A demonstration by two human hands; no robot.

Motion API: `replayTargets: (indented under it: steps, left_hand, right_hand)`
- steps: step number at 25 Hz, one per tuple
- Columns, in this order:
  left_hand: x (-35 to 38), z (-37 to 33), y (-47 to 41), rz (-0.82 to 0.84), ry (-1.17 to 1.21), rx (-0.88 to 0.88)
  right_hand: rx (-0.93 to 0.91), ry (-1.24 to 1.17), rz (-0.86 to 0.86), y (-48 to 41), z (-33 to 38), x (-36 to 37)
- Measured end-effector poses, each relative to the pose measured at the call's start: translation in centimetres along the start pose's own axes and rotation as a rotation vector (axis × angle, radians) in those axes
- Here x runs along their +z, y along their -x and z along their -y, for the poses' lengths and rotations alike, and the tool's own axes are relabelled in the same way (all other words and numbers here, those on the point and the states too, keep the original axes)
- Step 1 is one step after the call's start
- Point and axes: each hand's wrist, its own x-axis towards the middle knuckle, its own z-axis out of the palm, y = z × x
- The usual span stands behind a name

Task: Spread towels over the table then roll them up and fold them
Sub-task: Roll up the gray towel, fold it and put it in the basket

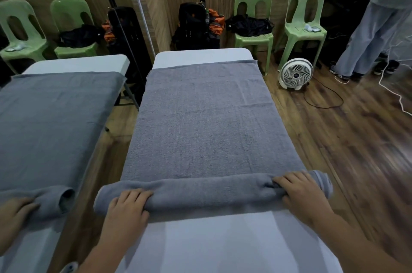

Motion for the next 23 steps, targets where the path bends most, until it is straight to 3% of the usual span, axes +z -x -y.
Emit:
replayTargets:
  steps: [2,7,8,10,13,15,18,20,23]
  left_hand:
    - [-1.0,0.1,1.0,-0.033,0.003,0.023]
    - [-2.3,1.4,1.0,-0.021,0.004,0.089]
    - [-2.5,1.7,0.1,-0.043,-0.017,0.045]
    - [-2.9,1.3,-0.8,-0.123,-0.044,-0.014]
    - [-1.0,-0.4,0.6,-0.135,-0.083,0.144]
    - [-0.1,-1.0,0.7,-0.044,-0.126,0.139]
    - [0.0,-0.7,-1.4,-0.043,-0.092,0.005]
    - [-0.5,-0.3,-1.5,-0.091,-0.110,0.031]
    - [-0.4,0.6,0.6,-0.200,-0.070,0.117]
  right_hand:
    - [0.026,-0.005,0.060,-0.1,-0.1,-1.1]
    - [0.031,-0.114,0.415,-1.7,-1.4,-3.7]
    - [0.047,-0.085,0.400,-2.5,-1.6,-3.9]
    - [0.032,0.049,0.180,-2.4,-1.6,-3.6]
    - [-0.159,0.085,-0.002,0.5,0.3,-2.4]
    - [-0.130,0.135,0.053,0.9,0.8,-1.0]
    - [0.000,0.099,0.135,-1.3,0.2,0.1]
    - [0.023,0.030,0.188,-2.2,-0.3,-0.6]
    - [-0.082,-0.002,0.297,-1.8,-1.0,-2.7]
